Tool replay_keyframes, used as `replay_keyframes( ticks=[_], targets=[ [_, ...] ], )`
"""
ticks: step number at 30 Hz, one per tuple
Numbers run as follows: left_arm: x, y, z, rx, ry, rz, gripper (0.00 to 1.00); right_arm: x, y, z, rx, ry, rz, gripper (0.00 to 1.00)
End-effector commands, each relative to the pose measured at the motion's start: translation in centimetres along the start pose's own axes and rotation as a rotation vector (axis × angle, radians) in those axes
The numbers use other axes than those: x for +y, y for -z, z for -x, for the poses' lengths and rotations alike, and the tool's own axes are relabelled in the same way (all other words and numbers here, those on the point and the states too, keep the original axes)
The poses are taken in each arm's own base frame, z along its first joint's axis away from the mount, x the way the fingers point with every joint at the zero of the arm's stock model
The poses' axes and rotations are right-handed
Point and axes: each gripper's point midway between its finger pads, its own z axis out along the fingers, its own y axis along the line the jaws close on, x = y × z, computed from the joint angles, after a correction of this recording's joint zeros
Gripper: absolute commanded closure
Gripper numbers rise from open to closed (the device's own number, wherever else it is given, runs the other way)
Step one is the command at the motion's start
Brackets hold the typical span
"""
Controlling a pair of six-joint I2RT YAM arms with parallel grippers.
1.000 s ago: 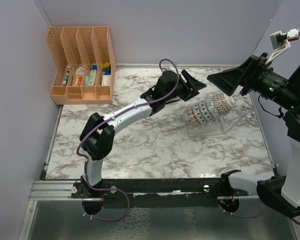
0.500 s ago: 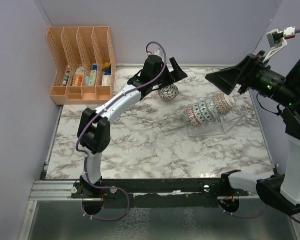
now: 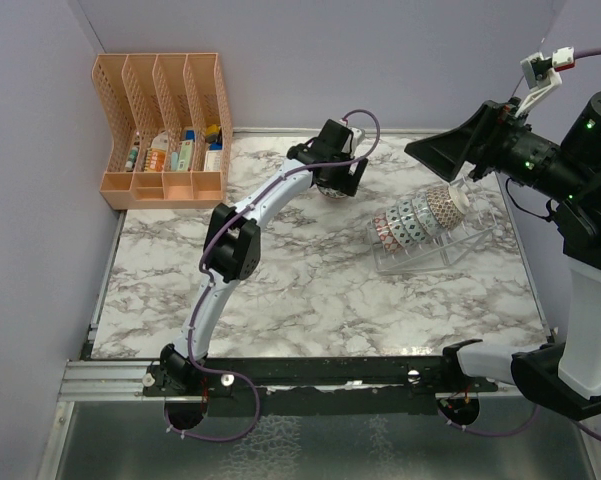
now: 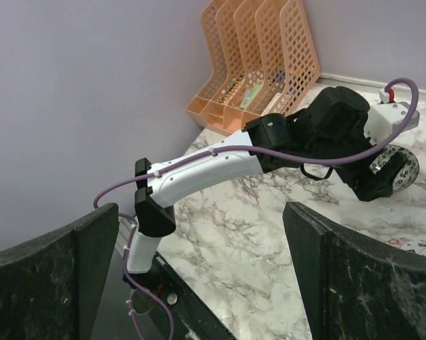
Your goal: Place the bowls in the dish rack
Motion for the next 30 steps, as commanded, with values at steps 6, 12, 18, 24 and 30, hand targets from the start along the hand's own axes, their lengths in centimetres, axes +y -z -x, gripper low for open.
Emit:
replay_keyframes(
  ticks=[6,12,18,24,30],
  targets=[
    [-0.2,-2.4,-2.9,0.070,-0.252,0.087,0.11,-0.2,-0.4,0.3,-0.011,0.018,0.011,0.01],
    [-0.1,-3.5,-3.9,0.086,-0.317,0.103,0.11,-0.3,-0.6,0.3,-0.005,0.017,0.004,0.01],
    [1.9,-4.4,-4.2,0.093,-0.367,0.191,0.11,-0.6,-0.6,0.0,0.008,0.009,-0.007,0.01],
    [2.4,-4.9,-4.7,0.098,-0.404,0.202,0.24,-0.8,-0.8,0.0,0.016,-0.003,-0.014,0.01],
    [2.1,-4.6,-5.0,0.101,-0.405,0.184,0.62,-0.8,-0.8,0.2,0.004,-0.012,-0.023,0.01]
  ],
)
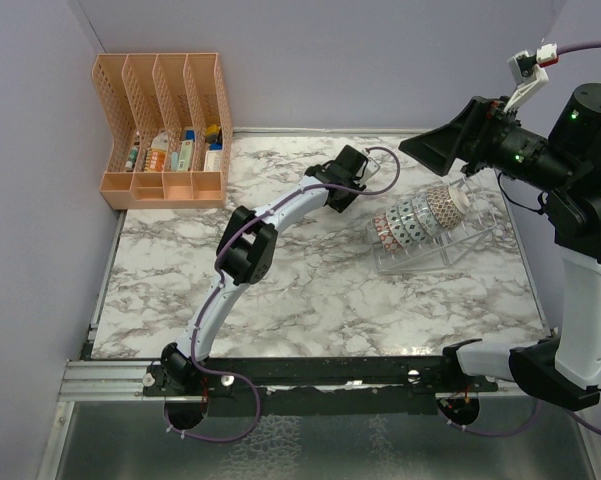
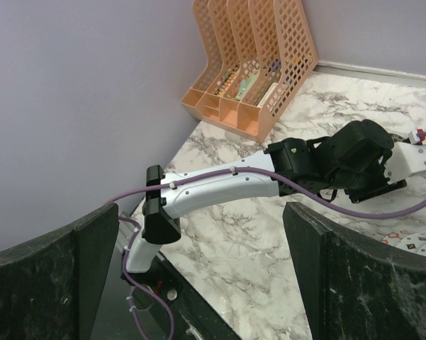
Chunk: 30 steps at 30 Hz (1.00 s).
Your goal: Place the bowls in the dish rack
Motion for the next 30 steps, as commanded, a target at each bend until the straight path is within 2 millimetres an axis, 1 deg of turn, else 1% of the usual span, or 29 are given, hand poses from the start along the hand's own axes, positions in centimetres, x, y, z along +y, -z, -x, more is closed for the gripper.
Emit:
replay_keyframes(
  ticks=[1,3,5,9,12,14,15,17,20,22,23,25,28,30],
  targets=[
    [0.0,0.2,0.1,-0.009,-0.018,0.005,0.69,0.3,0.5,0.8,-0.034,0.009,-0.005,0.01],
    [0.1,1.0,0.4,-0.020,-0.006,0.005,0.86,0.4,0.6,0.9,-0.041,0.006,-0.006,0.01],
    [0.0,1.7,0.4,-0.024,0.008,0.004,1.00,0.4,0.7,0.9,-0.048,0.006,-0.009,0.01],
    [0.2,3.8,1.1,-0.050,0.056,0.001,1.00,0.4,1.0,1.2,-0.063,0.009,-0.018,0.01],
    [0.3,5.9,2.0,-0.070,0.130,-0.001,1.00,0.5,1.2,1.5,-0.074,0.016,-0.021,0.01],
    [0.1,7.8,3.3,-0.100,0.195,-0.029,1.00,0.7,1.3,1.7,-0.079,0.023,-0.018,0.01],
    [-0.2,8.9,4.2,-0.128,0.236,-0.054,1.00,0.8,1.4,1.8,-0.082,0.028,-0.017,0.01],
    [-1.1,11.8,6.6,-0.216,0.363,-0.128,1.00,1.2,1.7,2.2,-0.092,0.038,-0.013,0.01],
    [-2.8,17.1,10.7,-0.386,0.580,-0.300,1.00,1.9,2.1,2.8,-0.116,0.049,0.005,0.01],
    [-4.1,21.4,13.3,-0.527,0.722,-0.467,1.00,2.4,2.4,3.3,-0.137,0.054,0.021,0.01],
    [-4.3,23.6,14.4,-0.594,0.787,-0.538,1.00,2.7,2.6,3.5,-0.148,0.057,0.029,0.01],
    [-4.5,27.3,16.2,-0.711,0.898,-0.667,1.00,3.3,2.8,4.0,-0.168,0.058,0.050,0.01],
    [-4.8,32.1,18.3,-0.840,1.009,-0.861,1.00,4.1,3.2,4.3,-0.182,0.059,0.078,0.01],
    [-5.7,34.8,19.7,-0.895,1.071,-1.012,1.00,4.2,3.2,4.3,-0.186,0.057,0.082,0.01]
  ],
)
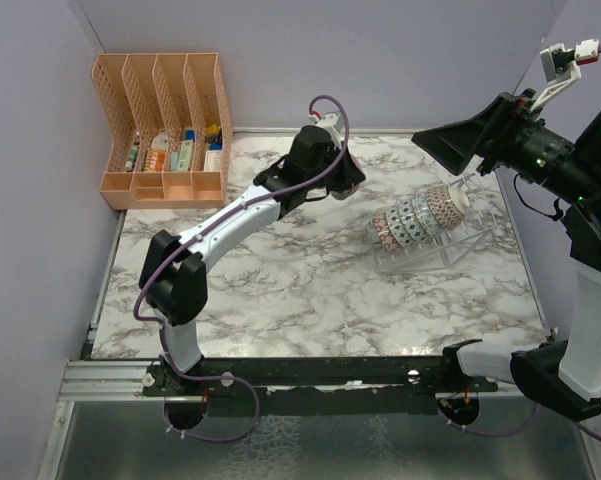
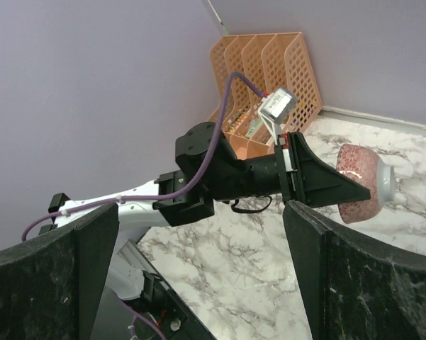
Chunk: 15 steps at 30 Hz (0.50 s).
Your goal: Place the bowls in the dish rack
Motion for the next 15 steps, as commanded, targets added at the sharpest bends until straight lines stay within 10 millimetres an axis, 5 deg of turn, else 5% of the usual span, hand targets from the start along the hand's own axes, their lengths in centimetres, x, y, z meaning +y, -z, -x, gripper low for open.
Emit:
replay_keyframes(
  ticks=[1,6,15],
  targets=[
    [-11.9,2.3,4.4,-0.143,0.328,-0.497,1.00,1.7,1.0,1.6,-0.069,0.019,0.050,0.01],
    [-17.3,2.7,4.2,-0.156,0.518,-0.722,1.00,2.2,1.5,1.9,-0.085,0.016,0.053,0.00],
    [-22.1,0.4,1.8,-0.077,0.704,-0.910,1.00,2.7,2.4,2.2,-0.104,0.018,0.049,0.01]
  ],
)
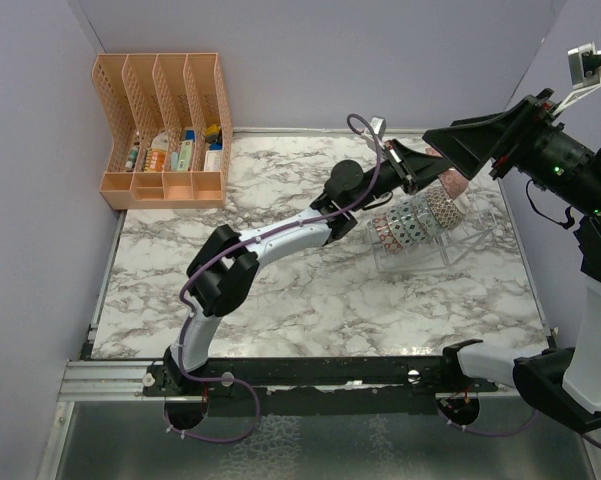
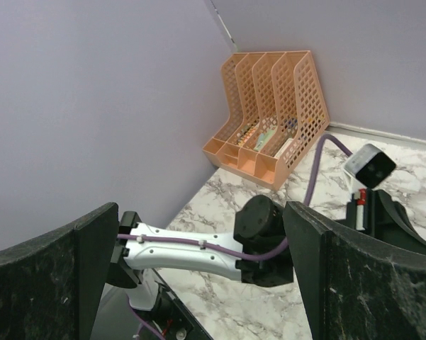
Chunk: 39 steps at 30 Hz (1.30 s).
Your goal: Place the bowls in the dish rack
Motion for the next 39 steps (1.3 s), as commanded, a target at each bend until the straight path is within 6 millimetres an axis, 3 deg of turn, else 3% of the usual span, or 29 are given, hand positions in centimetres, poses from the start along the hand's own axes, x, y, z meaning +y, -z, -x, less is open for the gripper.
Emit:
replay_keyframes(
  ticks=[1,20,39],
  targets=[
    [-7.6,-1.4,-1.2,0.007,0.086,-0.257,1.00,1.0,0.8,1.0,-0.040,0.015,0.016,0.01],
    [1.0,-5.0,-4.0,0.101,0.185,-0.164,1.00,1.0,1.1,0.8,-0.019,0.040,0.013,0.01],
    [7.8,-3.4,-2.9,0.091,0.216,-0.028,1.00,0.2,0.6,-0.5,0.026,0.042,0.004,0.01]
  ],
)
